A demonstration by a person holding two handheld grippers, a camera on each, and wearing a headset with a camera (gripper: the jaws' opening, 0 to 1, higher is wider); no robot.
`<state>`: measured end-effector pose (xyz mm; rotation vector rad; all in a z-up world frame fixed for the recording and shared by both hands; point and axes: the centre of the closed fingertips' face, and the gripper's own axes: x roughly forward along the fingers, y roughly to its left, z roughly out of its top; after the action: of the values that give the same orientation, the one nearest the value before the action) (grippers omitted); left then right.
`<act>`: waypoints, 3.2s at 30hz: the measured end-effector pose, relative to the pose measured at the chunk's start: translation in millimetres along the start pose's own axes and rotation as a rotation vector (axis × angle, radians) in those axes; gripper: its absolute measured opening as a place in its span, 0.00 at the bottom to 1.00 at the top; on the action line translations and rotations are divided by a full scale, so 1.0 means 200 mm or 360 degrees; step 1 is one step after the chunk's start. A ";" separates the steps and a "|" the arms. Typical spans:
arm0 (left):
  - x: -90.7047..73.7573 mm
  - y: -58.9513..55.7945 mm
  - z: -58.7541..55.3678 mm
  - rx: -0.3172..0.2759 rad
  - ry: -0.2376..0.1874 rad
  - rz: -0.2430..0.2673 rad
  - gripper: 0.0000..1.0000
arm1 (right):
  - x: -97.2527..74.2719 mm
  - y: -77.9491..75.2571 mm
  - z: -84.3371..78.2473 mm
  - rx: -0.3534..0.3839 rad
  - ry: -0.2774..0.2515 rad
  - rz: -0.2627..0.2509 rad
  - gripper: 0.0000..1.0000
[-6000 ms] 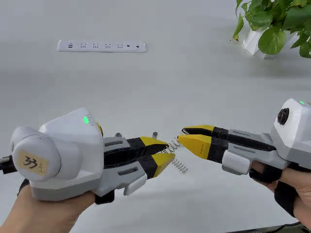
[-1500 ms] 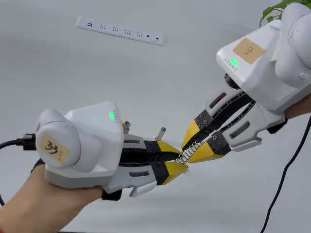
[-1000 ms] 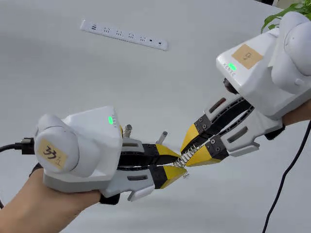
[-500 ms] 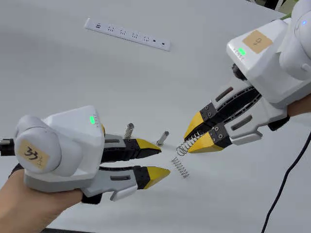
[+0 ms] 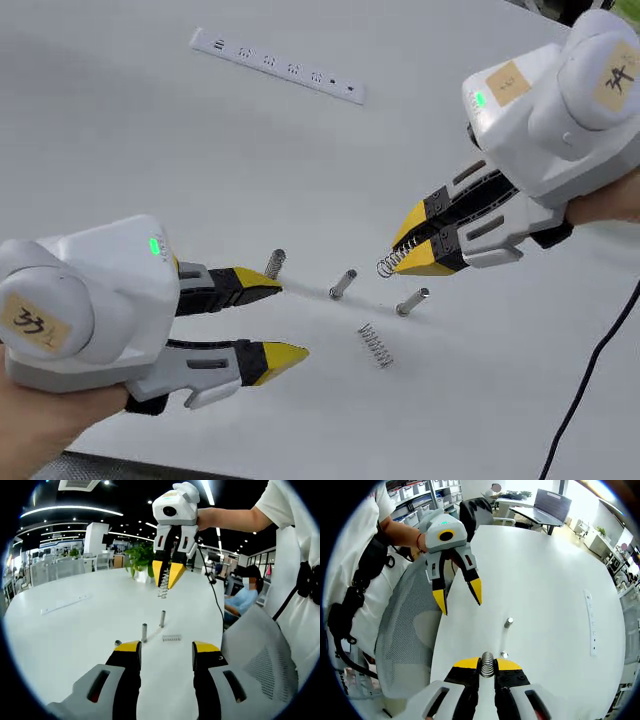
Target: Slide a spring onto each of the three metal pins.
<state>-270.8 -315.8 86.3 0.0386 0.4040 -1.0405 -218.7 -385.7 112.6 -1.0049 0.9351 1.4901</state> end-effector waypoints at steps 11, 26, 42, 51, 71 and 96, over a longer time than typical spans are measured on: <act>-0.05 0.08 -0.07 0.0003 -0.0014 0.0068 0.61 | 0.14 -0.12 -0.07 -0.0019 0.0134 -0.0022 0.07; -0.08 0.12 -0.10 -0.0026 -0.0082 0.0059 0.87 | 0.31 -0.15 -0.08 -0.0017 0.0221 -0.0003 0.07; -0.06 0.12 -0.12 -0.0051 -0.0089 0.0030 0.91 | 0.35 -0.16 -0.12 0.0011 0.0252 0.0032 0.07; -0.06 0.11 -0.11 -0.0057 -0.0099 0.0023 0.91 | 0.36 -0.15 -0.11 0.0012 0.0247 0.0041 0.07; -0.05 0.11 -0.12 -0.0078 -0.0110 0.0012 0.91 | 0.40 -0.16 -0.12 0.0009 0.0262 0.0060 0.07; -0.06 0.11 -0.13 -0.0098 -0.0110 0.0006 0.89 | 0.48 -0.18 -0.17 0.0007 0.0279 0.0076 0.07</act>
<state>-265.2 -288.3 61.9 -0.0515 0.3729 -1.0221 -187.9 -380.3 9.7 -1.1308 1.0931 1.4557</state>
